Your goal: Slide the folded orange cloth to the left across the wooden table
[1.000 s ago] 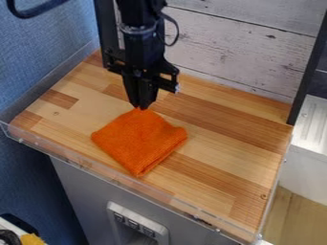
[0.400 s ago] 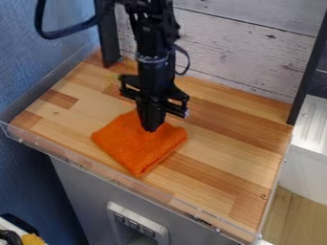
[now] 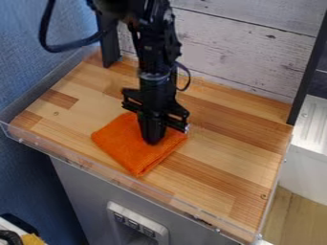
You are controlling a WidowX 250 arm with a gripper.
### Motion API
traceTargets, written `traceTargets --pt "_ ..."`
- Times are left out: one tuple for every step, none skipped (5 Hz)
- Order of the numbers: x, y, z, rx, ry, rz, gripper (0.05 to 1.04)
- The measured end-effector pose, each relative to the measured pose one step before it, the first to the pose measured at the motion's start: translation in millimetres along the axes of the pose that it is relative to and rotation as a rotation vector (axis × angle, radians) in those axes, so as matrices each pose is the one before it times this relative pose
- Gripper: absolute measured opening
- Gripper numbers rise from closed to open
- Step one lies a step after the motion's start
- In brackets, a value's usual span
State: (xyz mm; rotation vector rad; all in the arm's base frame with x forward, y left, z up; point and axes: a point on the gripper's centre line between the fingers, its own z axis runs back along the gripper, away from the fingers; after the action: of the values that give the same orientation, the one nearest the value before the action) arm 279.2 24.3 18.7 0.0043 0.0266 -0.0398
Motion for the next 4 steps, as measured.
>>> traceTargets --pt "-2.82 8.42 -6.49 0.0003 -0.0168 0.0039 0.059" --pt "1.47 9.71 -3.09 -0.0019 -0.0095 -0.003 0.059" --pt "4.92 9.34 -0.42 -0.0044 -0.0103 0.0111 0.059" --pt "3.63 10.68 -0.74 -0.0024 -0.0071 0.0104 0.059"
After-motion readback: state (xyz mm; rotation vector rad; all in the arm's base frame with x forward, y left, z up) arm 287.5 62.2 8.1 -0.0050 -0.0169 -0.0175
